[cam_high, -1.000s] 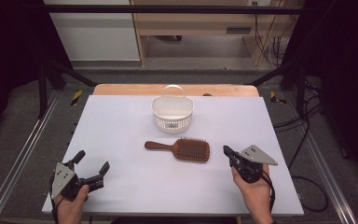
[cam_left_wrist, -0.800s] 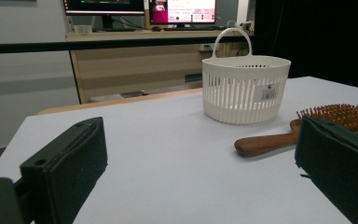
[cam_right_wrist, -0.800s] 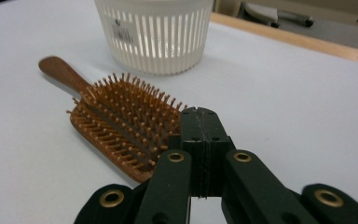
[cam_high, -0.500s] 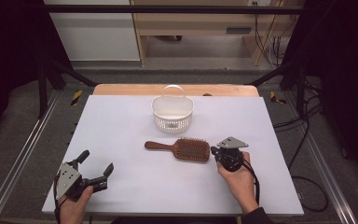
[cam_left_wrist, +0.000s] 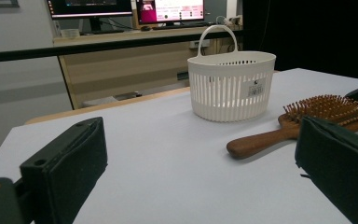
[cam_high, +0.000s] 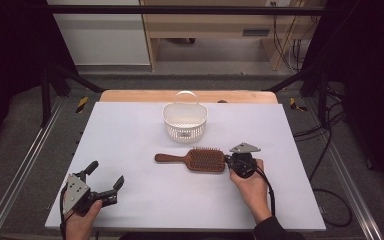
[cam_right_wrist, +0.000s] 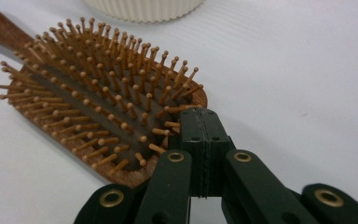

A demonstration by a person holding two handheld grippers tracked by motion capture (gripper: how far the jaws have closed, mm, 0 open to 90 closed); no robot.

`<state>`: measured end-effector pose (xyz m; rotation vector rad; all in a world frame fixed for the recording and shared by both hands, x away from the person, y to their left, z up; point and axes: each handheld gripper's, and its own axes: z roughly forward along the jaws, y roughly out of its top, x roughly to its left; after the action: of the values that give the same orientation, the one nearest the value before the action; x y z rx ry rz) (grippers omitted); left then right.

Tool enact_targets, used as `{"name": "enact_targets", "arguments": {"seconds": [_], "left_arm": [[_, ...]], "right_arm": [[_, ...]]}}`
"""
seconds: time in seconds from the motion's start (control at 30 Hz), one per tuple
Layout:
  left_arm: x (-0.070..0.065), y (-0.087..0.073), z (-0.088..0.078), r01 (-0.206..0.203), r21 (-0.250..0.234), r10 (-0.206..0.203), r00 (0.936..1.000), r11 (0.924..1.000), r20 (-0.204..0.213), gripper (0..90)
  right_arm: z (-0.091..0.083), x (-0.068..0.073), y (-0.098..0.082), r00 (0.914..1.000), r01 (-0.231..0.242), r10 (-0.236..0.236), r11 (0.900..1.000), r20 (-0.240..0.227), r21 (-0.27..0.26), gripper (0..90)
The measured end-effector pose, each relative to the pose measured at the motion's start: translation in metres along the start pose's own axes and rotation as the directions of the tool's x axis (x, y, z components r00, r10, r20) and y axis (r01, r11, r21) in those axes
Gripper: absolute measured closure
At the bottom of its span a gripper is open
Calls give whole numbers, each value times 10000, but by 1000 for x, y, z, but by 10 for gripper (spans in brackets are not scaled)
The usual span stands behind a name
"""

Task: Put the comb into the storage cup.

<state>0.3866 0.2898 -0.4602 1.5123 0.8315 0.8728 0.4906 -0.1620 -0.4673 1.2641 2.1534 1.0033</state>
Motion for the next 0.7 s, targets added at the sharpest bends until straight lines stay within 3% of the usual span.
{"name": "enact_targets", "arguments": {"seconds": [0.4,0.7], "left_arm": [[-1,0,1,-44,43,44,10000,10000,45,21],[-2,0,1,-45,85,45,10000,10000,25,21]], "right_arm": [[14,-7,6,9996,-282,281,9996,55,21,900],[23,-7,20,9999,102,-102,9999,-58,92,900]]}}
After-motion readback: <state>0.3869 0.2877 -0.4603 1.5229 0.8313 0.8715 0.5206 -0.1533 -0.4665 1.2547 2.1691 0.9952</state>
